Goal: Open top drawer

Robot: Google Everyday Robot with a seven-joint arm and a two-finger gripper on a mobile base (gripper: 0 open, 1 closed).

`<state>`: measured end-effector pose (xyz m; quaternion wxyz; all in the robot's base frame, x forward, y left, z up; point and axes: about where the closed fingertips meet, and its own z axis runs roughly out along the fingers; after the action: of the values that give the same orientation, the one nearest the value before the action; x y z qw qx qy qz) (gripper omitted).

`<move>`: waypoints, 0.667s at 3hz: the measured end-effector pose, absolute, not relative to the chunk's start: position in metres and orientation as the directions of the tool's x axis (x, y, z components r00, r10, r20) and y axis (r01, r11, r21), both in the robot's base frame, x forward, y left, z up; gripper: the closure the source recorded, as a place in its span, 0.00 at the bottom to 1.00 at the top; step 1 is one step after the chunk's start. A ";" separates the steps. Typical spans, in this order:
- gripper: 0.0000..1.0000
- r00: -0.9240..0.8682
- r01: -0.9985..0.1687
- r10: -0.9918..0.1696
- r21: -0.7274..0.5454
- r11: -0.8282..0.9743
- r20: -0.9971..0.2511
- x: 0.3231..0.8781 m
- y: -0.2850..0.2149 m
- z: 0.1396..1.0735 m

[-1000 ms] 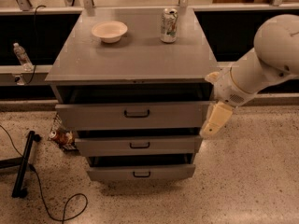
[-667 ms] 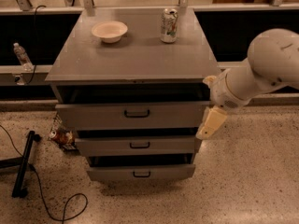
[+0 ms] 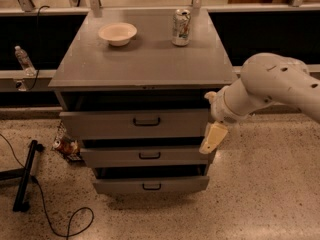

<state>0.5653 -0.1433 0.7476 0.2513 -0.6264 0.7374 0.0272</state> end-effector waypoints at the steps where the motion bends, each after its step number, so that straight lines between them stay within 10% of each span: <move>1: 0.00 -0.076 -0.946 -0.915 -0.261 0.191 -0.397 0.573 -0.139 0.728; 2: 0.00 -0.045 -0.948 -0.919 -0.273 0.162 -0.391 0.582 -0.133 0.721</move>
Offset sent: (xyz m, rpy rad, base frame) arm 0.0292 0.0169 -0.0329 -0.0240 -0.0173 0.0860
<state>0.5816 -0.1329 0.7210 0.2441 -0.6465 0.7222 0.0297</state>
